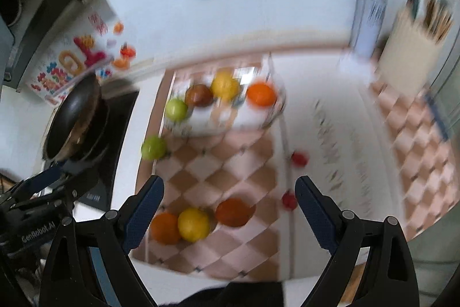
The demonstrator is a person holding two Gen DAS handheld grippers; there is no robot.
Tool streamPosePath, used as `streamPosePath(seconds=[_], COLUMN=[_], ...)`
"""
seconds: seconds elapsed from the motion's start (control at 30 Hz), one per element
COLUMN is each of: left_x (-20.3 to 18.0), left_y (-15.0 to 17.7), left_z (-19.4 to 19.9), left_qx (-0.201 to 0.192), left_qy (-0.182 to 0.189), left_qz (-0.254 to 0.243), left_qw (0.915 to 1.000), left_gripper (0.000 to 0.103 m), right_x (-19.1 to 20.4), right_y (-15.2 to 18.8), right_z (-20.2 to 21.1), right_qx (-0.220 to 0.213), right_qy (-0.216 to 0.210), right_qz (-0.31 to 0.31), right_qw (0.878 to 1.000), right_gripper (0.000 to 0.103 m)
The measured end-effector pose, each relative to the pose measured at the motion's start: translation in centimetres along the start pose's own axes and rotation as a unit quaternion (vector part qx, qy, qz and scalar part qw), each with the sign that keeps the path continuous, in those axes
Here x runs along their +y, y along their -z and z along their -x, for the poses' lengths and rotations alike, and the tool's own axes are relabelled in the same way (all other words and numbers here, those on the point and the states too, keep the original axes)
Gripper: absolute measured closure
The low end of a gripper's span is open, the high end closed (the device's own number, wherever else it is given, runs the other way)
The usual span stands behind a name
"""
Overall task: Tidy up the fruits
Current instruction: 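Grasp an orange with the left tool while the right tool grasps a dark orange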
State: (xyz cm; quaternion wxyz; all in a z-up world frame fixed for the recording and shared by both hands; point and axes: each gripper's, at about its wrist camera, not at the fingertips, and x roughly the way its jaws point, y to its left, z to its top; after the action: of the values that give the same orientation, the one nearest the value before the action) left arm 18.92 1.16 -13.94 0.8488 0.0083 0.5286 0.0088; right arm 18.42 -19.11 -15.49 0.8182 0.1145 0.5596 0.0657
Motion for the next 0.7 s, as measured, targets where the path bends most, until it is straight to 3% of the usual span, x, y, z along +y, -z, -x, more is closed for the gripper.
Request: streamPosePath(seconds=[0.07,0.13,0.27,0.4,0.57,0.7], left_x=[0.5,1.2,2.6,3.4,3.5,3.1], left_y=[0.6,1.5,3.1,5.1,7.1,8.0], left_z=[-1.7,-3.9,-7.9,-11.5,-14.4,-16.2], left_qx=[0.023,0.058,0.122,0.187,0.244,0.266], left_qy=[-0.006,-0.008,-0.004,0.013,0.067,0.1], left_qz=[0.005,0.016,0.044,0.074,0.119,0.144], left_qw=[0.9997,0.9982,0.9915,0.9795,0.9602,0.9479], left_gripper=[0.008,0.008,0.008,0.008,0.008,0.01], right_x=[-0.6,-1.0,-2.3,-3.2,-3.3,-3.5], right_y=[0.8,1.8,2.4,2.6,3.1,3.3], right_z=[-3.2,-6.1,-10.3,-13.8,-16.0,-17.1], right_qx=[0.048,0.083,0.11,0.144,0.164,0.174], right_qy=[-0.022,-0.044,-0.021,-0.017,-0.03,-0.04], right_qz=[-0.014,-0.026,-0.049,-0.061,-0.068,-0.078], right_qw=[0.999,0.995,0.992,0.988,0.984,0.981], right_gripper=[0.009,0.018,0.024,0.03,0.035,0.038])
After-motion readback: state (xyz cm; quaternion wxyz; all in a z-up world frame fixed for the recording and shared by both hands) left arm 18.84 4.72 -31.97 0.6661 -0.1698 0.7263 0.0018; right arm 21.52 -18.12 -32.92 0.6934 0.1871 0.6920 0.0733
